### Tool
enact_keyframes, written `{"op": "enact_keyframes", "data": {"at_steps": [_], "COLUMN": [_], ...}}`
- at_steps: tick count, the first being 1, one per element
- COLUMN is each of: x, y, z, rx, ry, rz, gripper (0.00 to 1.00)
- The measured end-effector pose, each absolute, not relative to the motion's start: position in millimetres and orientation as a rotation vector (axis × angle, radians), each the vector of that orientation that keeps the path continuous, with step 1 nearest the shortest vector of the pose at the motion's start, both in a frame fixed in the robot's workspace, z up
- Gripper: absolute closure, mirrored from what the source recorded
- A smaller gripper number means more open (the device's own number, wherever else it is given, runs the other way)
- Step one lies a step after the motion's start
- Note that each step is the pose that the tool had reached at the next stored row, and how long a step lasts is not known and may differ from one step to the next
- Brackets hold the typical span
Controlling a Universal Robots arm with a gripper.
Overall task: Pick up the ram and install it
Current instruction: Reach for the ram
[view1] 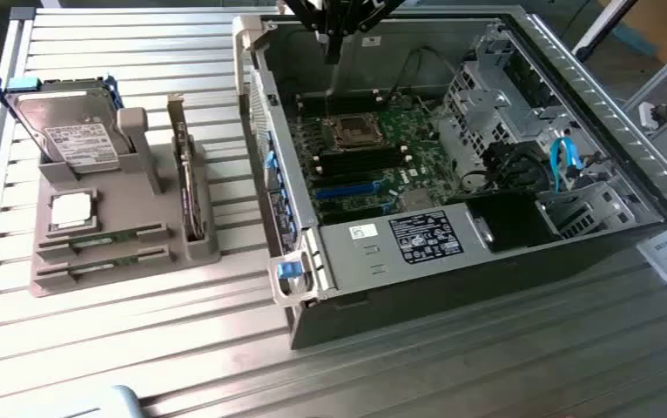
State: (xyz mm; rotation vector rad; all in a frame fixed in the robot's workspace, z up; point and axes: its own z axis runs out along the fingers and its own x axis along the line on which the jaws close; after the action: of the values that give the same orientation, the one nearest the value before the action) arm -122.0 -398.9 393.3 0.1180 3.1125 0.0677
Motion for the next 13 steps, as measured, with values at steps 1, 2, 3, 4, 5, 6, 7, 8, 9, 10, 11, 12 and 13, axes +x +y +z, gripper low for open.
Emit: {"op": "enact_keyframes", "data": {"at_steps": [1, 2, 3, 4, 5, 6, 7, 8, 9, 10, 11, 12, 13], "x": [-122, -122, -122, -122, -122, -122, -122, -122, -124, -126, -129, -132, -136], "y": [-399, -399, -399, -399, -399, -399, -399, -399, -399, -399, -399, -399, -399], "z": [393, 393, 393, 393, 393, 393, 393, 393, 393, 393, 393, 393, 393], "rx": [0.118, 0.118, 0.118, 0.118, 0.118, 0.118, 0.118, 0.118, 0.118, 0.118, 0.118, 0.118, 0.118], "ry": [3.112, 3.112, 3.113, 3.112, 3.112, 3.112, 3.113, 3.112, 3.113, 3.112, 3.112, 3.112, 3.112], "rz": [0.068, 0.068, 0.068, 0.068, 0.068, 0.068, 0.068, 0.068, 0.067, 0.068, 0.068, 0.068, 0.068], "gripper": [0.89, 0.89, 0.89, 0.89, 0.89, 0.89, 0.89, 0.89, 0.89, 0.89, 0.89, 0.89, 0.89]}}
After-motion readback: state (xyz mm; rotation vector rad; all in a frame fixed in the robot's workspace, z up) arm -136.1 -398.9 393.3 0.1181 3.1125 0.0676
